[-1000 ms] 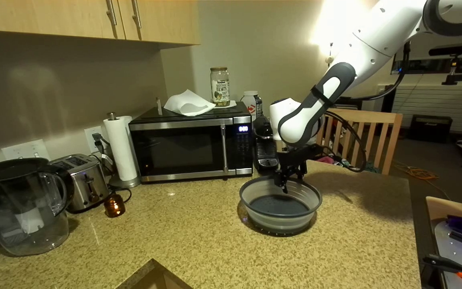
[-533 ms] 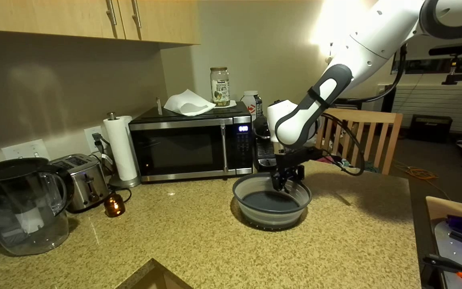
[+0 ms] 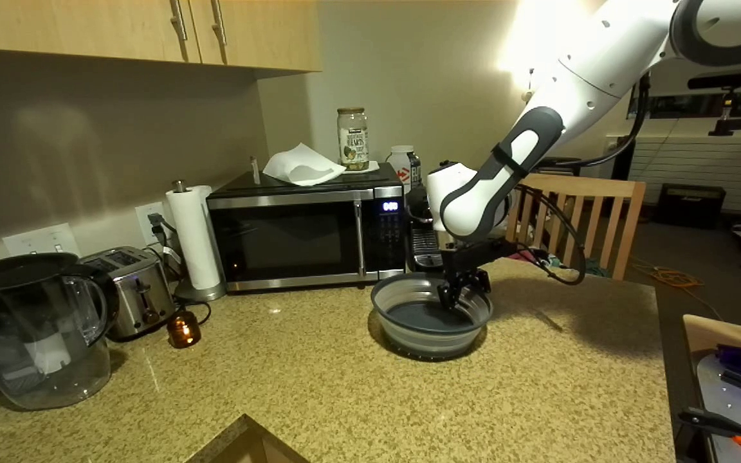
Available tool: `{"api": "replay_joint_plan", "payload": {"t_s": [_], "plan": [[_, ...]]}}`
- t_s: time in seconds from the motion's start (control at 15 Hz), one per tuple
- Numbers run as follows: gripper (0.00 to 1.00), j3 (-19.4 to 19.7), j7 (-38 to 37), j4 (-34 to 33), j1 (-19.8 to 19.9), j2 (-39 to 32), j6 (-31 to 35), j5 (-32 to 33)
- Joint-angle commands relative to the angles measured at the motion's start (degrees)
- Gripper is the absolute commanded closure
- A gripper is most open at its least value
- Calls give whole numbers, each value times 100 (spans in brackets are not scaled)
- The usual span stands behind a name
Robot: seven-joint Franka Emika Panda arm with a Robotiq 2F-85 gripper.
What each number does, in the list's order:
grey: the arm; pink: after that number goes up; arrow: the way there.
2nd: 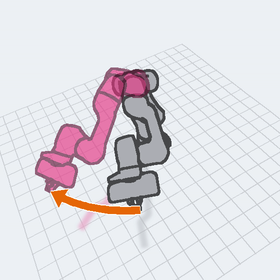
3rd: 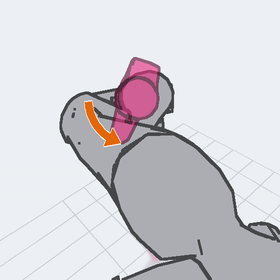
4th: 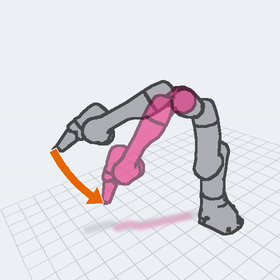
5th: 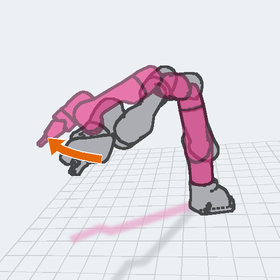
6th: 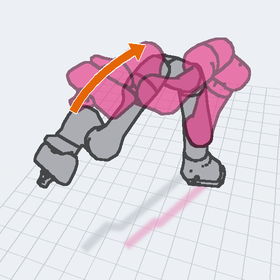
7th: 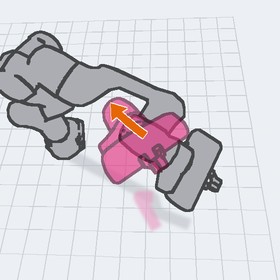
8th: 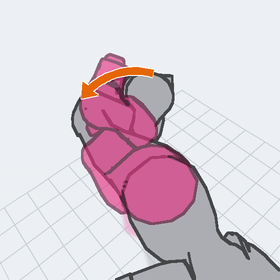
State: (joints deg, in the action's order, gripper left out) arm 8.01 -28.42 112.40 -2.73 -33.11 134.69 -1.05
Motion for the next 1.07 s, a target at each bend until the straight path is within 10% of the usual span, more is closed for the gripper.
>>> {"api": "replay_joint_plan", "payload": {"t_s": [0.0, 1.0], "plan": [[96, 278, -399, 78, -198, -13, 115, 228], [96, 1019, -1850, 320, -745, 364, -94, 1932]]}}
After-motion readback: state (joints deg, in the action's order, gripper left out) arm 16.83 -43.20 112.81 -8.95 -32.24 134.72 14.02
